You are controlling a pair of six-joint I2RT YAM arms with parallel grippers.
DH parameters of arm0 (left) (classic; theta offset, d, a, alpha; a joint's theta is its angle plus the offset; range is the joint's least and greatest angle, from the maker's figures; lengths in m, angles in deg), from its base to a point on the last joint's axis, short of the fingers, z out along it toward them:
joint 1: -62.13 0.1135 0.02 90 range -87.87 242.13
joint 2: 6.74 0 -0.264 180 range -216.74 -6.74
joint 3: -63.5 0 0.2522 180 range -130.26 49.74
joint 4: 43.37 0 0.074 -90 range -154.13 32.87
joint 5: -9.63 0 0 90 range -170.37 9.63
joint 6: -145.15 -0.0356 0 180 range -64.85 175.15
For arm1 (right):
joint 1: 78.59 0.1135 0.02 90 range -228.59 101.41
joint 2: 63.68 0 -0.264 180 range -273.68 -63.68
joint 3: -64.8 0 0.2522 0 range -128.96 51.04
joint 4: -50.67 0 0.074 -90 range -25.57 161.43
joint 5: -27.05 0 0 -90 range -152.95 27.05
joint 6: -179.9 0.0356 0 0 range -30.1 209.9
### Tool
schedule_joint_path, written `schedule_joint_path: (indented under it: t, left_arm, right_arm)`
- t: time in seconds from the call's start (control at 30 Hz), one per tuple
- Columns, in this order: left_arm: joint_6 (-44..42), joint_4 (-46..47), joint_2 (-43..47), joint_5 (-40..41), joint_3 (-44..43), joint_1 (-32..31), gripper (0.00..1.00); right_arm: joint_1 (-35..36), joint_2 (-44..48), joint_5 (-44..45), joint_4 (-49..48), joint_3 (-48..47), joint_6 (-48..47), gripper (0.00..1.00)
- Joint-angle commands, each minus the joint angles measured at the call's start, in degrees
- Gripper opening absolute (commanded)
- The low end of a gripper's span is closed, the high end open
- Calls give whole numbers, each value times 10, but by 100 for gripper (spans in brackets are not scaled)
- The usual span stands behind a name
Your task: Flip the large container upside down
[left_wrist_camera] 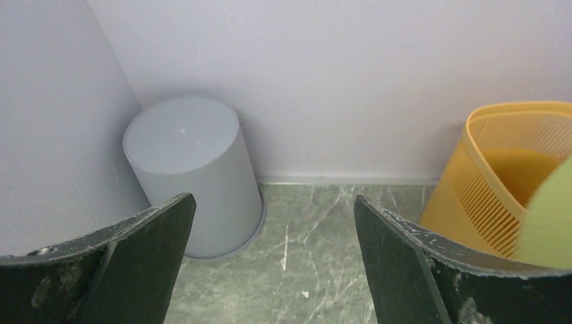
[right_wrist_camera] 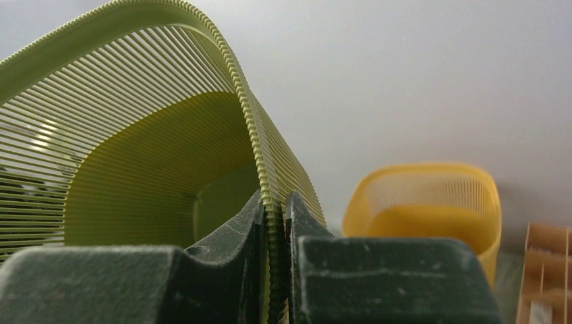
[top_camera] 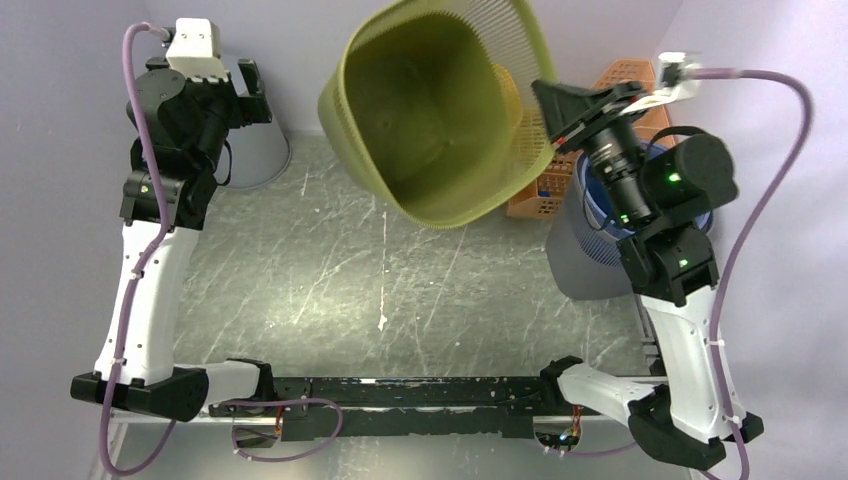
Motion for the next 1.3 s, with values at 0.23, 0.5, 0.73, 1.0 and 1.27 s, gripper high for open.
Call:
schedule_joint_path:
  t: [0.23,0.5,0.73,1.0,1.27]
  left_arm:
    - [1,-64,-2,-43,-91,6,99]
    - [72,-71,39,-274,6,6,99]
    - [78,-39,77,-306,100,6,100]
    - [52,-73,74,-276,62,6,99]
    - [50,-63,73,-304,81,6,100]
  right_arm:
    - [2,65,-65,-40,208,63,0]
    - [2,52,-59,-74,300,68,0]
    - [3,26,-59,-115,378,75,0]
    - [22,0,-15,-104,382,52,2]
    - [48,-15,16,-113,390,41,37]
